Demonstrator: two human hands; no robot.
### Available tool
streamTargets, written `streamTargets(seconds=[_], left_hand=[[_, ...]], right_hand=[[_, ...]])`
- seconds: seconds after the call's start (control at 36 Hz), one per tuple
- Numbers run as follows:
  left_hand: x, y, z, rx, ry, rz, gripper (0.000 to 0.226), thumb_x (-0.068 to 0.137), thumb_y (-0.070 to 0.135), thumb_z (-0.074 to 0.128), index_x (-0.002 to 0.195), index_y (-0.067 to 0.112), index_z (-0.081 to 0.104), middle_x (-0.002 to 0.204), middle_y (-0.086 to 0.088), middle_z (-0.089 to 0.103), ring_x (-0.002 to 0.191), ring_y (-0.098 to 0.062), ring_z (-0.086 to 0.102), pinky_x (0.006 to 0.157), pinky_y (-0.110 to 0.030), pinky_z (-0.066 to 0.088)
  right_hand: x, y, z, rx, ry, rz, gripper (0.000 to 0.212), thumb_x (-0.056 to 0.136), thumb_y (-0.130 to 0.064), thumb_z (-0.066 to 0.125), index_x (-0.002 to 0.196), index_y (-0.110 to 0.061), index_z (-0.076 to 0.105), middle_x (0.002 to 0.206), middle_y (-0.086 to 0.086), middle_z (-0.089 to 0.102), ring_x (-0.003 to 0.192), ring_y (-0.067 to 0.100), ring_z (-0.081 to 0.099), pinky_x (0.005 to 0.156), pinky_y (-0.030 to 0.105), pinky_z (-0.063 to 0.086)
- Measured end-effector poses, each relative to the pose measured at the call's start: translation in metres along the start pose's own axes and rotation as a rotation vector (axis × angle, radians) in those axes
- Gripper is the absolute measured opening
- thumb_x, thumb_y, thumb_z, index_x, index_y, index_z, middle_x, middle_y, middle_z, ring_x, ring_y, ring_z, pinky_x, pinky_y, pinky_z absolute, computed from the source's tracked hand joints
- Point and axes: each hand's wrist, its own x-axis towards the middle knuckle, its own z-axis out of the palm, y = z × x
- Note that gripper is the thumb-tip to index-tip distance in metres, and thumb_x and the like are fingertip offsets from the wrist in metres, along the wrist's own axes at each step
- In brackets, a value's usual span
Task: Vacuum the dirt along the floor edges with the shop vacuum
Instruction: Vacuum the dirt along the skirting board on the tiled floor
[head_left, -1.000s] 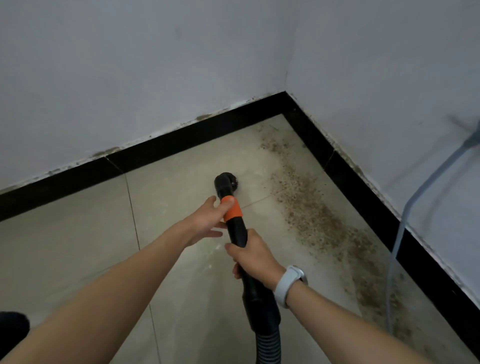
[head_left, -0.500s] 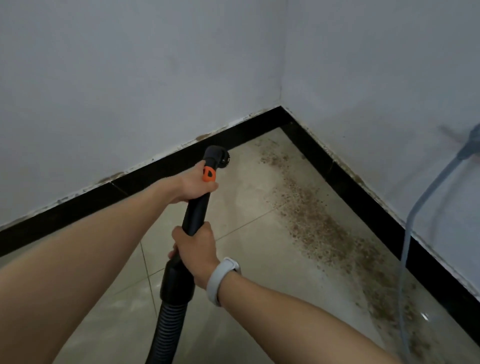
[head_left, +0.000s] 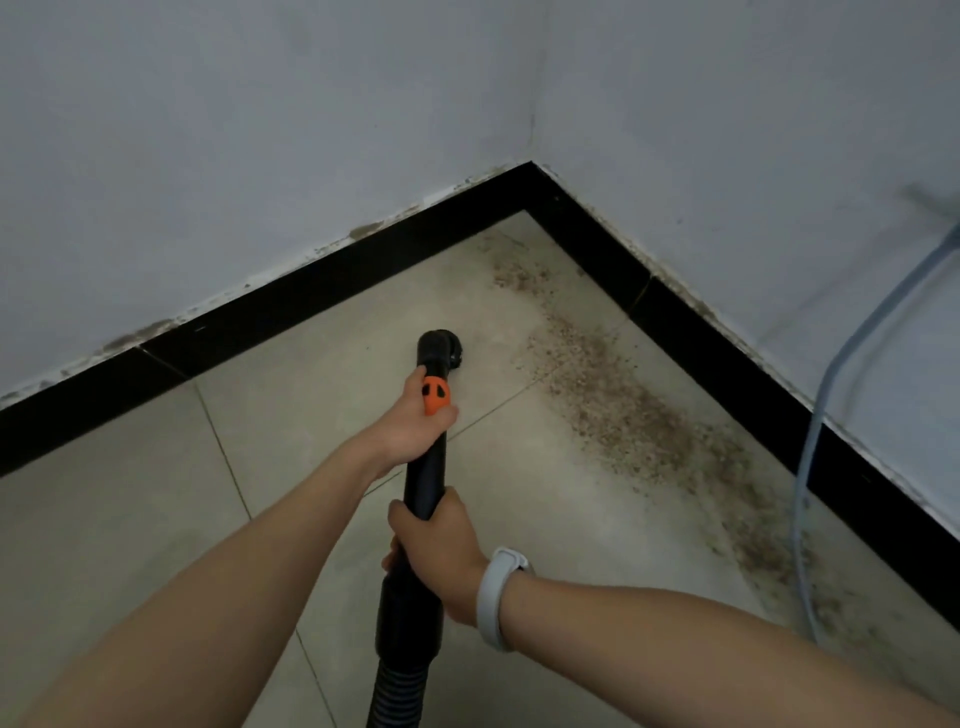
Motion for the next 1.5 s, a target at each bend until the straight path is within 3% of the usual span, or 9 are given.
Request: streamTargets(seconds=[0.22, 0.44, 0.53, 0.64, 1.11, 1.19, 1.28, 1.39, 1.5], left_hand=[[0.004, 0.022, 0.049, 0.009, -0.124, 0.070, 0.077, 0.100, 0.027, 0.048, 0.153, 0.019, -0.007, 0.148, -0.010, 0.033, 0.126, -0.024, 0.043, 0.094, -0.023, 0.034], [-0.005, -0.022, -0.006, -0.156, 0.283, 0.025, 0.070, 0.099, 0.022, 0.048, 0.154, 0.018, 0.004, 0.136, -0.014, 0.044, 0.112, -0.028, 0.050, 0.090, -0.031, 0.039], [-0.010, -0.042, -0.036, -0.211, 0.387, -0.020, 0.070, 0.099, 0.024, 0.049, 0.153, 0.019, 0.005, 0.134, -0.014, 0.045, 0.105, -0.027, 0.050, 0.086, -0.035, 0.042], [-0.009, -0.057, -0.057, -0.232, 0.452, -0.061, 0.073, 0.098, 0.028, 0.051, 0.154, 0.021, 0.005, 0.141, -0.014, 0.042, 0.116, -0.032, 0.050, 0.098, -0.042, 0.044], [0.064, 0.022, -0.026, -0.137, 0.159, 0.053, 0.078, 0.096, 0.032, 0.055, 0.154, 0.023, 0.003, 0.144, -0.004, 0.038, 0.122, -0.023, 0.048, 0.101, -0.037, 0.042], [0.077, 0.020, -0.022, -0.015, 0.230, 0.079, 0.064, 0.100, 0.040, 0.042, 0.154, 0.018, 0.012, 0.154, -0.009, 0.029, 0.139, -0.024, 0.033, 0.110, -0.032, 0.027], [0.092, -0.007, -0.022, 0.213, 0.340, -0.036, 0.065, 0.100, 0.049, 0.033, 0.154, 0.022, 0.010, 0.158, -0.011, 0.020, 0.144, -0.031, 0.022, 0.117, -0.042, 0.022], [0.096, -0.046, -0.011, 0.609, 0.210, -0.273, 0.089, 0.090, 0.057, 0.051, 0.152, 0.033, -0.008, 0.161, -0.003, -0.010, 0.147, -0.035, -0.007, 0.115, -0.057, 0.016], [0.093, -0.061, 0.007, 0.759, 0.153, -0.293, 0.112, 0.078, 0.059, 0.066, 0.149, 0.032, -0.017, 0.155, -0.002, -0.029, 0.143, -0.038, -0.020, 0.110, -0.065, 0.015]], right_hand=[[-0.013, 0.005, -0.039, -0.003, 0.143, -0.039, 0.014, 0.092, -0.014, 0.056, 0.097, -0.008, 0.045, 0.068, 0.009, 0.055, 0.051, 0.020, 0.057, 0.060, 0.034, 0.055], [0.010, -0.005, -0.006, -0.257, -0.151, -0.076, 0.017, 0.088, -0.014, 0.057, 0.094, -0.010, 0.042, 0.066, 0.008, 0.058, 0.051, 0.021, 0.061, 0.056, 0.030, 0.051], [0.021, -0.013, 0.017, -0.329, -0.306, -0.067, 0.012, 0.087, -0.012, 0.056, 0.087, -0.010, 0.044, 0.067, 0.010, 0.059, 0.054, 0.023, 0.062, 0.064, 0.037, 0.054], [0.031, -0.018, 0.034, -0.381, -0.357, -0.051, 0.015, 0.087, -0.013, 0.057, 0.085, -0.012, 0.042, 0.068, 0.009, 0.059, 0.057, 0.024, 0.062, 0.068, 0.039, 0.053], [0.077, -0.055, -0.034, -0.310, 0.050, -0.144, 0.017, 0.086, -0.015, 0.058, 0.097, -0.009, 0.047, 0.083, 0.013, 0.058, 0.046, 0.017, 0.056, 0.042, 0.021, 0.046], [0.094, -0.065, -0.047, -0.325, 0.128, -0.196, 0.017, 0.086, -0.013, 0.059, 0.097, -0.009, 0.047, 0.088, 0.019, 0.062, 0.049, 0.021, 0.056, 0.040, 0.021, 0.045], [0.111, -0.076, -0.057, -0.355, 0.173, -0.231, 0.021, 0.085, -0.013, 0.060, 0.102, -0.009, 0.048, 0.091, 0.019, 0.063, 0.053, 0.024, 0.058, 0.043, 0.023, 0.047], [0.127, -0.088, -0.068, -0.325, 0.195, -0.252, 0.022, 0.084, -0.012, 0.060, 0.102, -0.009, 0.048, 0.085, 0.017, 0.062, 0.053, 0.025, 0.060, 0.047, 0.026, 0.049], [0.136, -0.088, -0.087, -0.262, 0.200, -0.243, 0.017, 0.084, -0.009, 0.060, 0.096, -0.010, 0.047, 0.071, 0.013, 0.058, 0.046, 0.021, 0.056, 0.045, 0.026, 0.048]])
